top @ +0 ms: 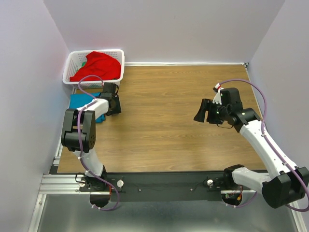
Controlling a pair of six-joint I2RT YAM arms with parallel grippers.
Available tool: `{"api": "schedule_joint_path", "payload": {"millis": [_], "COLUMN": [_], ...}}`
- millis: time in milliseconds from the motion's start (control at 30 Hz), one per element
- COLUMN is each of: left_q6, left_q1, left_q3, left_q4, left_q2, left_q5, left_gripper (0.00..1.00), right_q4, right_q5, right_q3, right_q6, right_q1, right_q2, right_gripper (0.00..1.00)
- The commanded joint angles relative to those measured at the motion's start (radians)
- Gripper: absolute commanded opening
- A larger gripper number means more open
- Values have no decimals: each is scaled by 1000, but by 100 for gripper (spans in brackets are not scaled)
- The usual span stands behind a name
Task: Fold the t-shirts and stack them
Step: Neatly place the folded tshirt to the corner
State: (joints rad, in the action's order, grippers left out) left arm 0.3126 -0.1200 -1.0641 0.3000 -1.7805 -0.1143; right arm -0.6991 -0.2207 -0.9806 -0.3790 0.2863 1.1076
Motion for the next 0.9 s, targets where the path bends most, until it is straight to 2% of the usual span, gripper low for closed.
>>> {"api": "schedule_joint_path", "payload": {"millis": [0, 267, 733, 867], "left_q6": [2, -6, -12, -10], "left_q1": [32, 42, 65, 65], "left_q3": [44, 52, 24, 32], "left_q4": [36, 100, 160, 153], "left_q2": [4, 18, 50, 69], "left_q5": [-24, -206, -291, -259], "left_gripper": [52, 52, 55, 56], "right_q4": [-30, -31, -43, -45], "right_q5": [32, 37, 57, 66], "right_q3": [10, -1, -12, -12], "right_q6": [18, 17, 14, 20], "right_q1": [-3, -3, -4, -3], "right_q2": [-11, -8, -28, -28], "right_gripper": [79, 79, 79, 79]}}
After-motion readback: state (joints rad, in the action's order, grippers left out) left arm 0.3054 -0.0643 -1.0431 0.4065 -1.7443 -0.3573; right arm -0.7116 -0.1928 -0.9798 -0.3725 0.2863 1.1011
